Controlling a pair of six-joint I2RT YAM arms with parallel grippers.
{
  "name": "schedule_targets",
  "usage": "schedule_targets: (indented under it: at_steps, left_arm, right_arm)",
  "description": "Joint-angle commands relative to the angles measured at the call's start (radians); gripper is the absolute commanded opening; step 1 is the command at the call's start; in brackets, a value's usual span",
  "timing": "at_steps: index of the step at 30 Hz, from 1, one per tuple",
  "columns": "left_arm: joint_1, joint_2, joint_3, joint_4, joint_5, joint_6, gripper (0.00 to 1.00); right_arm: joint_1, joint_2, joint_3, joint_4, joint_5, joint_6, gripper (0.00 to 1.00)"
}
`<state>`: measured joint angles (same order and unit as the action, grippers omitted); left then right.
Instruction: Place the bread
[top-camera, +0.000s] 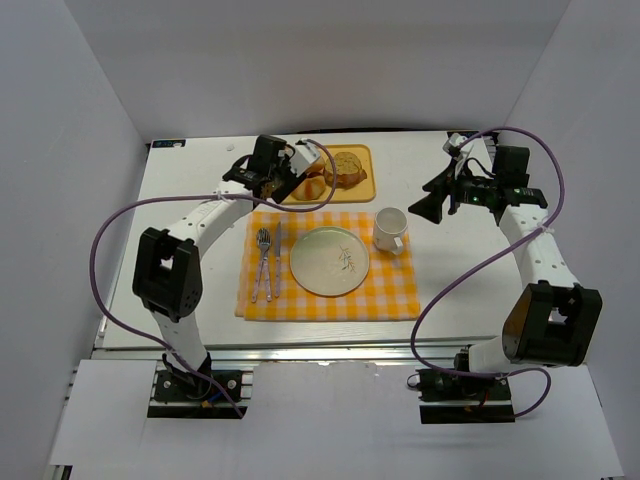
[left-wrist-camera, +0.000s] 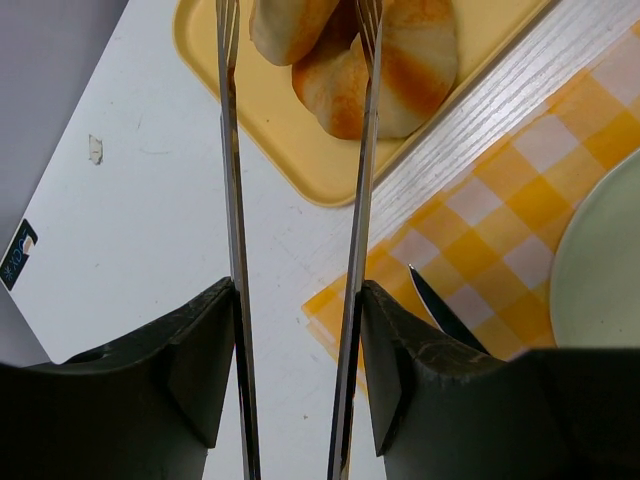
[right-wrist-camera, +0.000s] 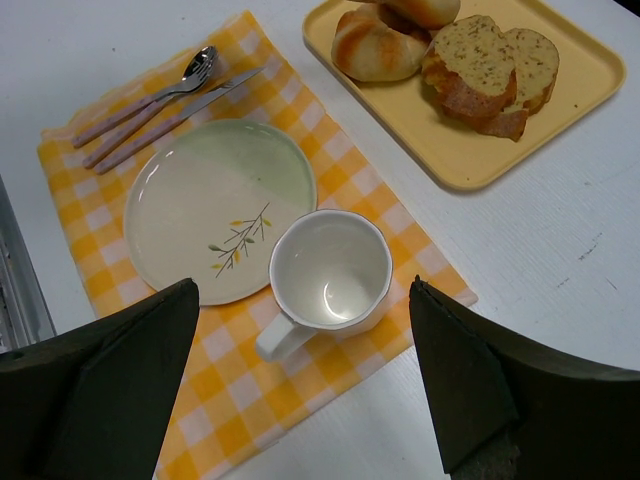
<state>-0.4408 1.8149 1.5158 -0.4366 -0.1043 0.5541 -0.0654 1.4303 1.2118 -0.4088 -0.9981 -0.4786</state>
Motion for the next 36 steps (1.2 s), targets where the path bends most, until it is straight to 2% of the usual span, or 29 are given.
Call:
schedule_targets:
  at_steps: [1,15,18,21,22,24,31,34,36]
  left_arm:
    - [-0.004,0.018,0.046,0.035,0.002,0.013,0.60]
    - [-0.003,0.089,0.090,0.035,0.011,0.018,0.59]
    - [-0.004,0.095,0.093,0.048,-0.001,0.007,0.54]
    - [-0.004,0.086,0.092,0.059,-0.024,-0.002,0.38]
    - [-0.004,0.075,0.090,0.062,-0.032,-0.003,0.29]
    - [-0.004,0.058,0.086,0.068,-0.052,-0.011,0.24]
    - [-0.004,-0.067,0.076,0.082,-0.075,-0.074,0.13]
    - [-0.004,-0.152,0.063,0.050,-0.004,-0.155,0.11]
    - [-0.004,-0.237,-0.008,0.050,0.063,-0.244,0.09]
  right_arm:
    - [-0.007,0.007,0.025,0.018,-0.028,0.005,0.89]
    - [-0.011,0.007,0.020,0.025,-0.040,0.021,0.89]
    - [-0.013,0.005,0.025,0.025,-0.040,0.021,0.89]
    - [-0.013,0.004,0.023,0.022,-0.042,0.021,0.89]
    - [-0.014,0.002,0.023,0.021,-0.043,0.020,0.89]
    - [-0.014,-0.001,0.019,0.018,-0.046,0.020,0.89]
    - [-0.014,-0.008,0.012,0.007,-0.054,0.018,0.89]
    - [-0.014,-0.013,0.012,-0.002,-0.051,0.009,0.89]
    - [-0.014,-0.016,0.012,-0.005,-0.048,0.008,0.89]
